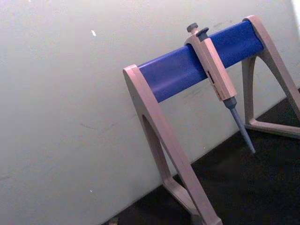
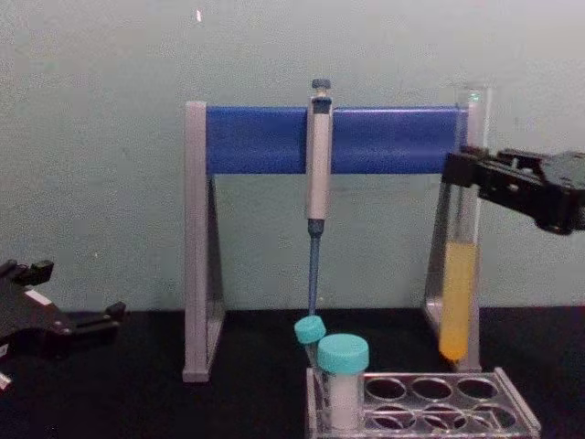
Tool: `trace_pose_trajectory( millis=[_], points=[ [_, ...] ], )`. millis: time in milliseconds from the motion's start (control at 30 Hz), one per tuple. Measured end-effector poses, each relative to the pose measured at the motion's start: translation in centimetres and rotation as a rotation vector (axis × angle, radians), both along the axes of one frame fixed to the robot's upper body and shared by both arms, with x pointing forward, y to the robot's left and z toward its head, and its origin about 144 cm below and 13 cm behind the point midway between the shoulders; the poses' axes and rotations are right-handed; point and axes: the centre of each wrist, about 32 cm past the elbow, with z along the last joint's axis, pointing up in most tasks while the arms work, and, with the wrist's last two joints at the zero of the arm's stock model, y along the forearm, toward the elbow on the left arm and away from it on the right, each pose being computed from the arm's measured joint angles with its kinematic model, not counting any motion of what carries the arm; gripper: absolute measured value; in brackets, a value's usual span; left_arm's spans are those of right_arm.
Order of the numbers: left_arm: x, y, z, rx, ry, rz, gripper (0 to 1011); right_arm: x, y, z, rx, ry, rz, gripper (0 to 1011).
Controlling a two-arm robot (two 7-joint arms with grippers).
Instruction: Pick up the test tube from the test tube rack, shake it, then place it back into the test tube rack.
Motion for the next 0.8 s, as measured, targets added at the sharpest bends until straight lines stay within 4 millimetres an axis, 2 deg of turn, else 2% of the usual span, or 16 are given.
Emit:
trace_pose_trajectory(
  millis=[200,800],
  points=[
    [0.0,0.0,0.0,0.000,0.000,0.000,1001,-0.2,-0.6,-0.2,0.005,-0.010,-0.042,229],
    [0.0,0.0,0.0,0.000,0.000,0.000,1001,0.9,0.4,-2.7,0.012,-0.010,-0.046,229]
  ],
)
